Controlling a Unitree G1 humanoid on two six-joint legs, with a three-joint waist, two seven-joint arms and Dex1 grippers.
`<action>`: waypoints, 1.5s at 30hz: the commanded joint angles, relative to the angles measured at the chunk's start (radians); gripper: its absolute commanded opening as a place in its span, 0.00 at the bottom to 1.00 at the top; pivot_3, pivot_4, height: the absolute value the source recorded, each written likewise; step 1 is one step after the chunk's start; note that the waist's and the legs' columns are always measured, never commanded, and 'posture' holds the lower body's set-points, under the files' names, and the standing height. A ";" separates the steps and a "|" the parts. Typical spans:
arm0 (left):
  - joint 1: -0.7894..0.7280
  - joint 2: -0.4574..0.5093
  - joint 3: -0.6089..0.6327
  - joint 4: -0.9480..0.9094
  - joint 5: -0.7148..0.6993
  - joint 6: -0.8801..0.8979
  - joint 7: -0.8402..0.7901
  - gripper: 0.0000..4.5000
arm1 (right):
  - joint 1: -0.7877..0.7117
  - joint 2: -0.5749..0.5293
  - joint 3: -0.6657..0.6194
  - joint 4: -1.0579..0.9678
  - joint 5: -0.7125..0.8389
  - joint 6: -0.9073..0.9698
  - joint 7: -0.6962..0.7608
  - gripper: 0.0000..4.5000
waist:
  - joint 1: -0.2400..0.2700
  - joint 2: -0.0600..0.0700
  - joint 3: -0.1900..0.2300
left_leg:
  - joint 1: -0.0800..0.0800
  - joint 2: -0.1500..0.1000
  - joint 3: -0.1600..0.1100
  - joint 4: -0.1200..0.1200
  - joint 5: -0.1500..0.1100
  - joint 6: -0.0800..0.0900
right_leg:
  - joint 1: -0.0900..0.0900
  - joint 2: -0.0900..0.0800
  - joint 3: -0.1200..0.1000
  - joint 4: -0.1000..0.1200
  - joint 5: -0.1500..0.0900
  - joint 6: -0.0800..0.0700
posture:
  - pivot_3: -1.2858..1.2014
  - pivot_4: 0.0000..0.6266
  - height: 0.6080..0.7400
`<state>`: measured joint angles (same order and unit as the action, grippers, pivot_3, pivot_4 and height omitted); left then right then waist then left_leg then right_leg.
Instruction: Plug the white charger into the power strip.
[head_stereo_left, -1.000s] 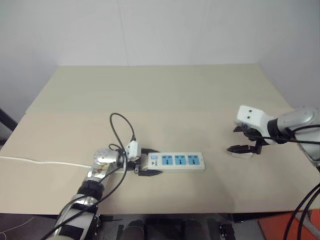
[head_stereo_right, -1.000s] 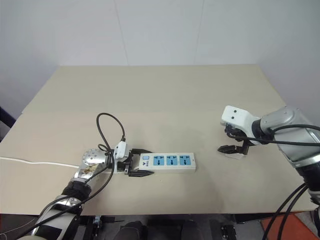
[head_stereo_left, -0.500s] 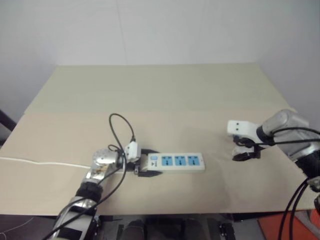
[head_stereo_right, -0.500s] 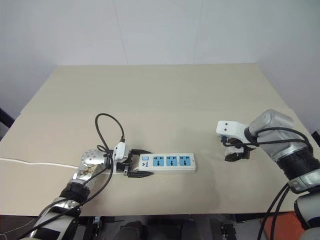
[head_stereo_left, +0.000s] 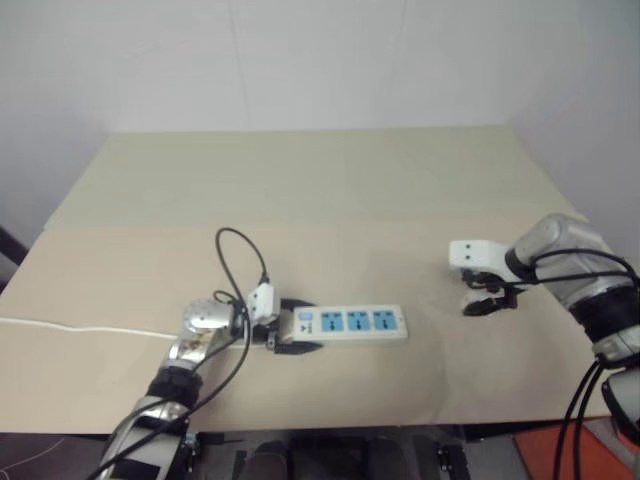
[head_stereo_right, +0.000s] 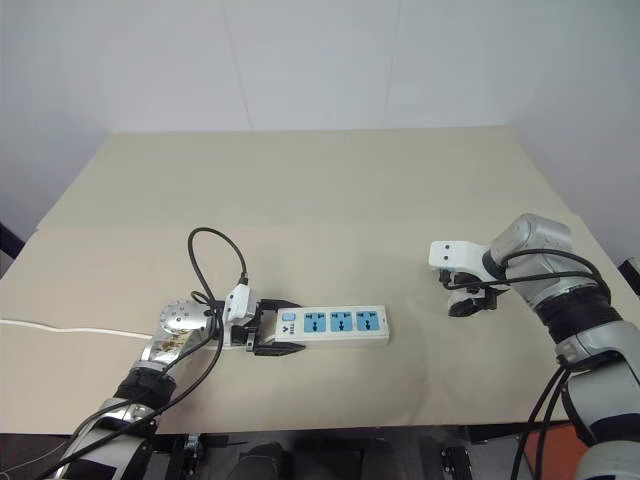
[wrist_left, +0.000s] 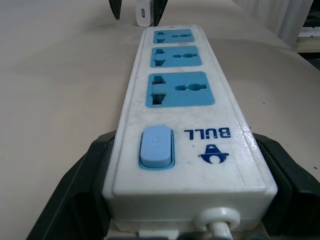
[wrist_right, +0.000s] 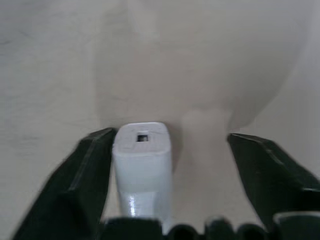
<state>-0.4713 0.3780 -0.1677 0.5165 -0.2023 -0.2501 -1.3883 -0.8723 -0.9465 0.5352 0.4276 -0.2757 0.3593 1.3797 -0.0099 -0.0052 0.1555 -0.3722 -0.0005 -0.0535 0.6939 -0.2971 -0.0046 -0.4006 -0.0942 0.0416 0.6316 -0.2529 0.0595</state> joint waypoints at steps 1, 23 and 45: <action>0.026 0.009 -0.036 0.000 0.024 0.023 -0.007 0.74 | 0.015 -0.006 -0.006 -0.006 -0.043 -0.010 0.007 0.61 | -0.001 0.000 0.000 | 0.000 0.000 0.000 0.000 0.000 0.000 | 0.000 0.000 0.000 0.000 0.000 0.000 | 0.52 0.24 1.00; 0.012 0.020 -0.037 0.021 0.030 0.025 0.012 0.74 | 0.018 0.158 -0.414 -0.123 0.343 0.016 -0.026 0.25 | -0.003 -0.001 -0.001 | 0.003 0.000 -0.001 0.000 0.000 0.000 | 0.003 0.000 0.000 0.000 0.000 0.000 | 0.52 0.24 1.00; 0.019 0.037 -0.038 0.011 0.033 0.029 0.017 0.74 | 0.359 0.553 -0.398 -0.407 0.550 -0.181 -0.206 0.25 | -0.006 -0.001 -0.001 | 0.003 0.000 0.000 0.001 0.000 -0.001 | -0.001 0.001 0.001 0.009 0.000 0.000 | 0.52 0.24 1.00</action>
<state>-0.4737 0.3987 -0.1792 0.5125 -0.2023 -0.2400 -1.3733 -0.5116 -0.3958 0.1335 0.0251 0.2843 0.2421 1.1746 -0.0157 -0.0058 0.1545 -0.3691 -0.0006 -0.0537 0.6947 -0.2967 -0.0052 -0.4015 -0.0937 0.0429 0.6408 -0.2527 0.0595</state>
